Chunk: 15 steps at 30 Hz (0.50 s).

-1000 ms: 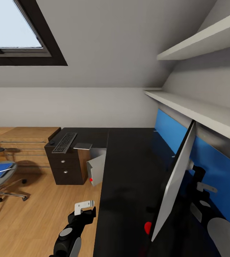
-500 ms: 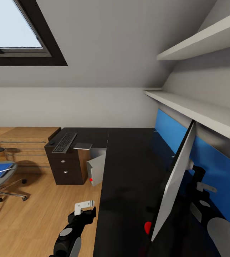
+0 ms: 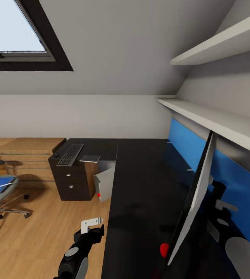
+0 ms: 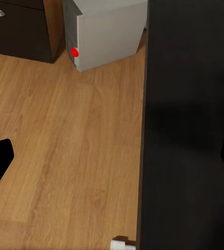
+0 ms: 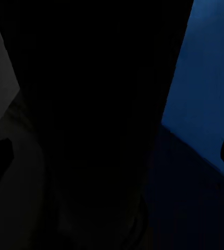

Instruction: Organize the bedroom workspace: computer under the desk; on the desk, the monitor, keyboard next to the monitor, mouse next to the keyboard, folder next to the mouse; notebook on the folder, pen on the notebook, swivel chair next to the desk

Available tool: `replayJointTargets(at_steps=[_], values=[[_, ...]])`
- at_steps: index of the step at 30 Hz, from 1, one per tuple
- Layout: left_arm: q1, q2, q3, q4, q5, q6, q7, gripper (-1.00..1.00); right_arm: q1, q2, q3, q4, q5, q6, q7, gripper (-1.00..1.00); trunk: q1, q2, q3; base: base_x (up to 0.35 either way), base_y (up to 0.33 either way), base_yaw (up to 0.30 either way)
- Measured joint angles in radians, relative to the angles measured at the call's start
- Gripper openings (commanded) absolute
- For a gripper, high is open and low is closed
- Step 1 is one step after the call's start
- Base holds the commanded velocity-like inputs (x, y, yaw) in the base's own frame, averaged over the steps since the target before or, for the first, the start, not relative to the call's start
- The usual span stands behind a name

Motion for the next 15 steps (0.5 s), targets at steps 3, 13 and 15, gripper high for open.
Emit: replayJointTargets(at_steps=[3, 13, 15], values=[[0.000, 0.000, 0.000, 0.000, 0.000, 0.000, 0.000, 1.00, 0.000, 0.000, 0.000, 0.000, 0.000, 0.000, 0.000, 1.00, 0.000, 0.000, 0.000, 0.000, 0.000, 0.000], [0.000, 0.000, 0.000, 0.000, 0.000, -0.001, 0.000, 1.00, 0.000, -0.001, 0.000, 0.000, 0.000, 0.000, 0.000, 1.00, 0.000, 0.000, 0.000, 0.000, 0.000, 0.000], [0.000, 0.000, 0.000, 0.000, 0.000, -0.001, 0.000, 1.00, 0.000, -0.001, 0.000, 0.000, 0.000, 0.000, 0.001, 1.00, 0.000, 0.000, 0.000, 0.000, 0.000, 0.000]])
